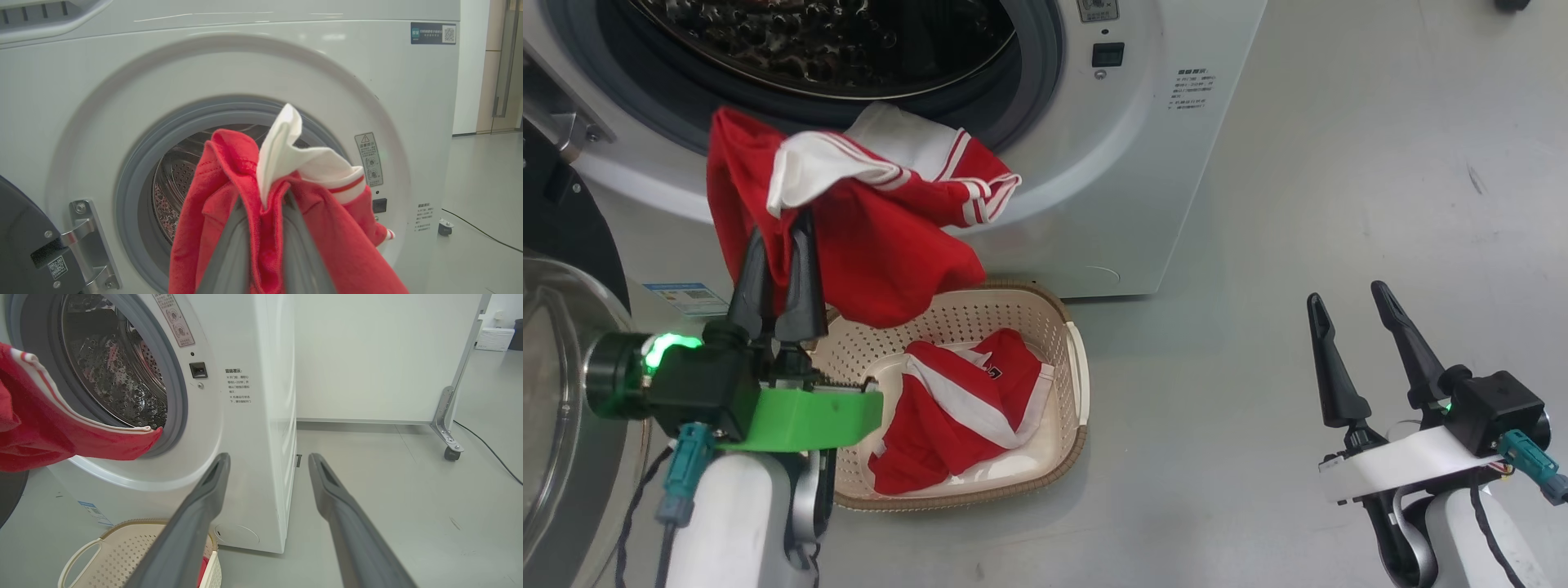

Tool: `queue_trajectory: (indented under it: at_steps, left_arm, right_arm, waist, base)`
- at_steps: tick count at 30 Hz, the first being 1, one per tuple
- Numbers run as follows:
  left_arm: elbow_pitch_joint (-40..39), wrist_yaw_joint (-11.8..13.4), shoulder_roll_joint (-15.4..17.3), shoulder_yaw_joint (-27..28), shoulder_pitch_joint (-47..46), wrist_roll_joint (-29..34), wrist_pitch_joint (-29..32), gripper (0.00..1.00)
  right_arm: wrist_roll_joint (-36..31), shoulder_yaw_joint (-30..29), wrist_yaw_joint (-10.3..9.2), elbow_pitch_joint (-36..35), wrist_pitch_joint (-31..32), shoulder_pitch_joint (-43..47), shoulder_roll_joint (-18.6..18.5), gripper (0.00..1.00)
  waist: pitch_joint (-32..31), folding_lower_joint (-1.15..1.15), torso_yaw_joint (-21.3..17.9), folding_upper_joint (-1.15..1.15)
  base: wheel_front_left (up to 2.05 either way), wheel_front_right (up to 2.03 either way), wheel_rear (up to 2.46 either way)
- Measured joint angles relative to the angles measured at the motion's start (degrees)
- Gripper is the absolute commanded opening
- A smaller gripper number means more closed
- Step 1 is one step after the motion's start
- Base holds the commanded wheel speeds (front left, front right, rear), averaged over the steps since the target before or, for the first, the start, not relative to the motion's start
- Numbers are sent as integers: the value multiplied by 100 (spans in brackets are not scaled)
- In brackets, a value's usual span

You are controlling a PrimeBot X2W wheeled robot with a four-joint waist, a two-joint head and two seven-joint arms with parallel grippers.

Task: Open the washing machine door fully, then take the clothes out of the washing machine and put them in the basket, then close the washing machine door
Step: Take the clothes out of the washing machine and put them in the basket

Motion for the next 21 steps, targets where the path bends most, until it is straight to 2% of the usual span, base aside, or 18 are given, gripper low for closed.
queue_trajectory:
  at_steps: [8, 21]
  left_arm:
    - [494, 0, 12, -314, 585, -577, 177, 0]
    - [1782, 1, 14, -455, 489, -1266, 294, 0]
  right_arm:
    - [-34, 152, 0, -105, 2, 29, -10, 100]
    - [-46, 211, 0, -382, 57, 21, -121, 100]
  waist:
    - [29, 0, -22, 0]
    - [425, 0, -186, 0]
  base:
    - [0, 0, 0]
    - [0, 0, 0]
